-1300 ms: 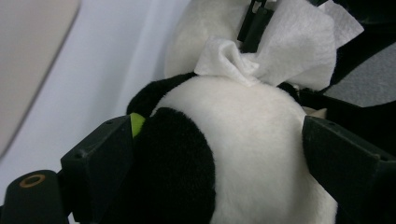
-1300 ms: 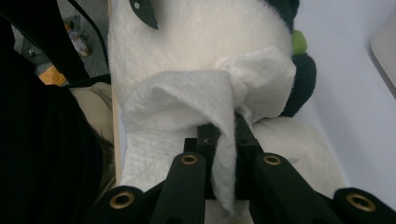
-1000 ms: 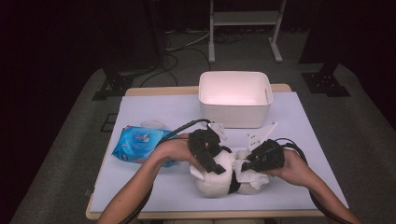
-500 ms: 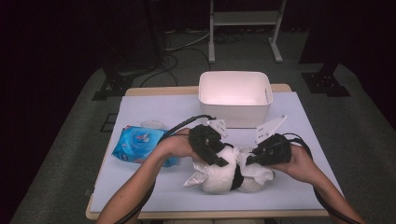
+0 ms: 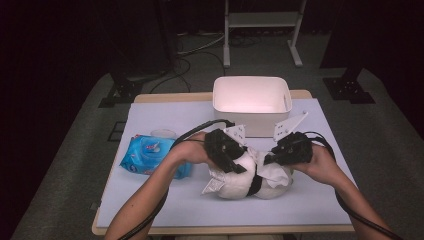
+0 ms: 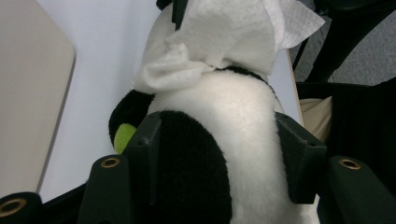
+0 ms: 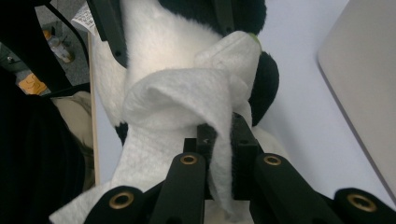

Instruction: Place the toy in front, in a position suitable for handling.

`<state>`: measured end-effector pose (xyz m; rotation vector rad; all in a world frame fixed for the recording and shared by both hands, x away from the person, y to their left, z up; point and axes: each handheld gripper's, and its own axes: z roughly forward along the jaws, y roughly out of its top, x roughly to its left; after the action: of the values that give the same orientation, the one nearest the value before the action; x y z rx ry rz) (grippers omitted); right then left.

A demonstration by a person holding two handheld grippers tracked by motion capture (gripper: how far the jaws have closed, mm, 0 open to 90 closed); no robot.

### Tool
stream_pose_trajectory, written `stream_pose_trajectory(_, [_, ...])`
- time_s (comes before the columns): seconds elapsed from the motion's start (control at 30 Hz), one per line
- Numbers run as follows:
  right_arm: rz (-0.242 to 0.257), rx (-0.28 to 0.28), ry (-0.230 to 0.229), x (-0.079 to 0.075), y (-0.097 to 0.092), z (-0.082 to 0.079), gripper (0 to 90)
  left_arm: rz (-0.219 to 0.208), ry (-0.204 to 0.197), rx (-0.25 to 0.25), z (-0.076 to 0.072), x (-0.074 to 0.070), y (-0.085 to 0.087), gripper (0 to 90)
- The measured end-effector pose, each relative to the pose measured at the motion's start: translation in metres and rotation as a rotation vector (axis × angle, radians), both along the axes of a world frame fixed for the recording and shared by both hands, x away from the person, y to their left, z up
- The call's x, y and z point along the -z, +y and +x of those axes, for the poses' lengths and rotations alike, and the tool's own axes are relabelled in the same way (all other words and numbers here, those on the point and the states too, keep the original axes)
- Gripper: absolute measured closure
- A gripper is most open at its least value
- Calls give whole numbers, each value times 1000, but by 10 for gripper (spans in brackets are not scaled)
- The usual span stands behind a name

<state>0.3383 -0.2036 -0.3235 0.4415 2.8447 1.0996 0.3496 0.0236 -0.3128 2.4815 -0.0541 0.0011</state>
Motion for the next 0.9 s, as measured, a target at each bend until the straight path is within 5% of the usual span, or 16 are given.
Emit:
stream_pose_trajectory(0.5, [24,56,1,3,-32,-7,850,-71,7,-18,-6,12,15,404])
stream_pose_trajectory(0.9, [21,144,31,16,-63,-9,848,-72,9,-19,-5,13,17,401])
